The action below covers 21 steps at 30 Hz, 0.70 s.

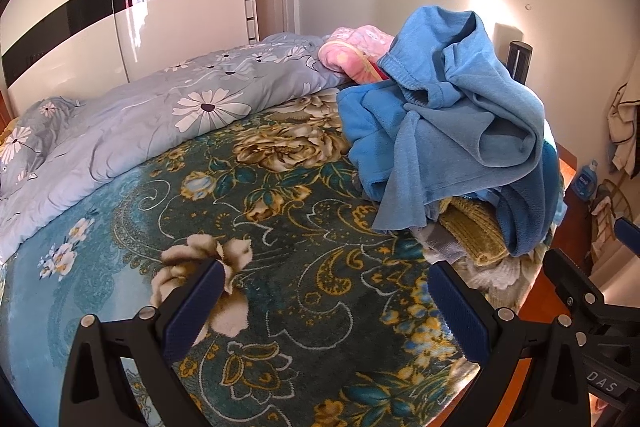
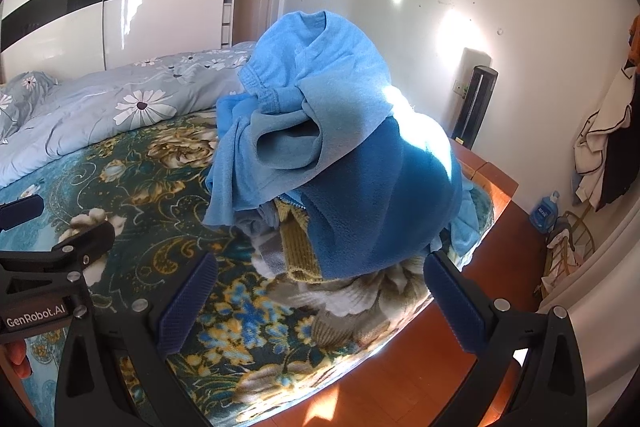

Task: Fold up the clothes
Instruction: 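Reach both grippers toward the pile of blue clothes on the bed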

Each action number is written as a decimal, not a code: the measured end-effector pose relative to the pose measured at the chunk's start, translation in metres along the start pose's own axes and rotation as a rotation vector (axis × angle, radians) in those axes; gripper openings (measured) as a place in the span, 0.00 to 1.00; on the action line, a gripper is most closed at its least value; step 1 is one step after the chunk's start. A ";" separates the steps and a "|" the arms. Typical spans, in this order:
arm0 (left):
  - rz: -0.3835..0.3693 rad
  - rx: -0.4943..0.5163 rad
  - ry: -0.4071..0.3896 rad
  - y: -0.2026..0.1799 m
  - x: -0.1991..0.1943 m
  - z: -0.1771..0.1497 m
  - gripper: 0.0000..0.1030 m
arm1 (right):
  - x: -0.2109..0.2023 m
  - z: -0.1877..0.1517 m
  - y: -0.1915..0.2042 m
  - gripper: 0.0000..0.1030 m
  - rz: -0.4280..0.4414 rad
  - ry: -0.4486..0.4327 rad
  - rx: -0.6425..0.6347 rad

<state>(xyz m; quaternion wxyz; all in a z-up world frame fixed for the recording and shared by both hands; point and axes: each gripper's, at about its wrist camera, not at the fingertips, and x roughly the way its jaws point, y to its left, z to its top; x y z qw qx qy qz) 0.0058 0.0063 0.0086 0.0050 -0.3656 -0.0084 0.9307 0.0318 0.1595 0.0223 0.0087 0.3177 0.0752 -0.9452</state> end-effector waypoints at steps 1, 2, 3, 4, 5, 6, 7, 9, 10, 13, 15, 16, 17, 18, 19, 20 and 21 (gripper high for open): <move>0.003 0.002 -0.001 -0.001 -0.001 0.000 1.00 | 0.000 0.000 -0.001 1.00 0.001 0.000 0.000; 0.004 0.002 -0.002 -0.001 -0.001 0.000 1.00 | -0.002 0.000 -0.002 1.00 0.002 -0.002 0.000; 0.004 0.002 -0.004 -0.001 -0.002 0.000 1.00 | -0.004 0.000 -0.003 1.00 0.002 -0.004 0.000; 0.004 0.002 -0.005 -0.001 -0.003 0.001 1.00 | -0.005 0.000 -0.004 1.00 0.003 -0.005 0.000; 0.003 0.002 -0.005 -0.002 -0.004 0.001 1.00 | -0.005 0.000 -0.003 1.00 0.003 -0.003 -0.002; 0.003 0.003 -0.007 -0.002 -0.004 0.001 1.00 | -0.001 0.002 0.002 1.00 0.001 0.003 -0.009; 0.003 0.005 -0.008 -0.002 -0.005 0.001 1.00 | -0.001 0.002 0.002 1.00 0.001 0.005 -0.009; 0.006 0.006 -0.009 -0.001 -0.006 0.001 1.00 | -0.002 0.001 0.002 1.00 0.002 0.007 -0.009; 0.007 0.006 -0.009 -0.001 -0.007 0.001 1.00 | -0.002 0.001 0.002 1.00 0.003 0.009 -0.009; 0.008 0.007 -0.009 0.000 -0.009 0.001 1.00 | -0.004 0.000 0.002 1.00 0.004 0.010 -0.008; 0.007 0.006 -0.005 0.000 -0.009 0.002 1.00 | -0.006 0.001 0.002 1.00 0.004 0.010 -0.009; 0.006 0.004 -0.003 0.003 -0.009 0.001 1.00 | -0.006 0.002 0.003 1.00 0.003 0.009 -0.011; 0.005 0.002 -0.002 0.004 -0.010 0.001 1.00 | -0.005 0.002 0.004 1.00 0.002 0.008 -0.015; 0.004 0.001 -0.002 0.004 -0.010 0.001 1.00 | -0.006 0.003 0.004 1.00 0.002 0.006 -0.016; 0.002 0.000 -0.002 0.005 -0.011 0.001 1.00 | -0.007 0.003 0.004 1.00 0.002 0.003 -0.017; 0.001 -0.002 -0.003 0.005 -0.012 0.001 1.00 | -0.008 0.004 0.004 1.00 0.002 0.001 -0.017; 0.000 -0.003 -0.003 0.006 -0.013 0.001 1.00 | -0.010 0.004 0.003 1.00 0.003 -0.002 -0.016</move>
